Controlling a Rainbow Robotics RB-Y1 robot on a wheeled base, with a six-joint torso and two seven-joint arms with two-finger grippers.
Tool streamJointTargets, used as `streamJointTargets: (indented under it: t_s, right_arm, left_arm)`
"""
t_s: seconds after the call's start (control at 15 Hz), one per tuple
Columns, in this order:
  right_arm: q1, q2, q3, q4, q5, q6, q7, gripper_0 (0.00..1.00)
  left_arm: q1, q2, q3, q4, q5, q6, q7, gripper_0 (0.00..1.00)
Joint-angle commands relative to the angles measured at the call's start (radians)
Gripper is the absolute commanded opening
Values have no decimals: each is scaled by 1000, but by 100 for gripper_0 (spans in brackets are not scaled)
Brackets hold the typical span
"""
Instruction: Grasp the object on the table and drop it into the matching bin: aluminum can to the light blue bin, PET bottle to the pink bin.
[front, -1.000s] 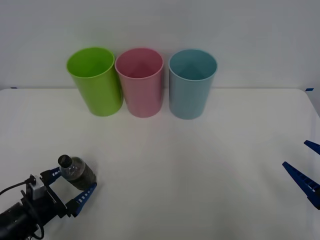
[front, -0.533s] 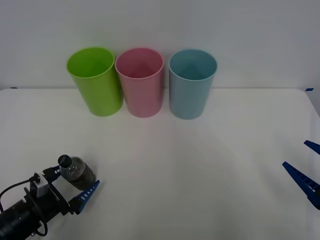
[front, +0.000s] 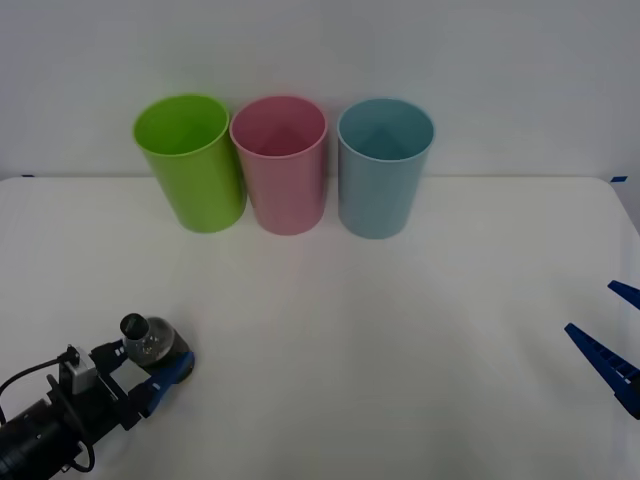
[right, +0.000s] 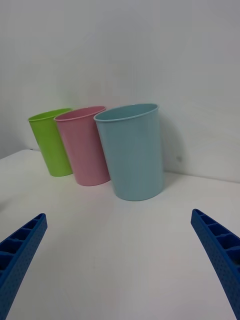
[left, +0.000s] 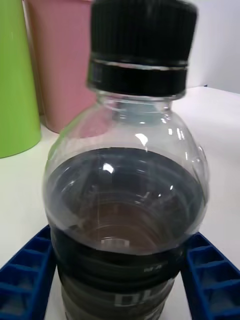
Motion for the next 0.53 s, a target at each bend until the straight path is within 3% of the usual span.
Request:
streamJointTargets:
  t_s: [0.07,0.53]
  right_arm:
    - [0,0,0,0,0,0,0,100]
    - [0,0,0,0,0,0,0,100]
  left_arm:
    - [4,0,0,0,1,0,-2,0]
    - [12,2,12,-23,54,-18,7,0]
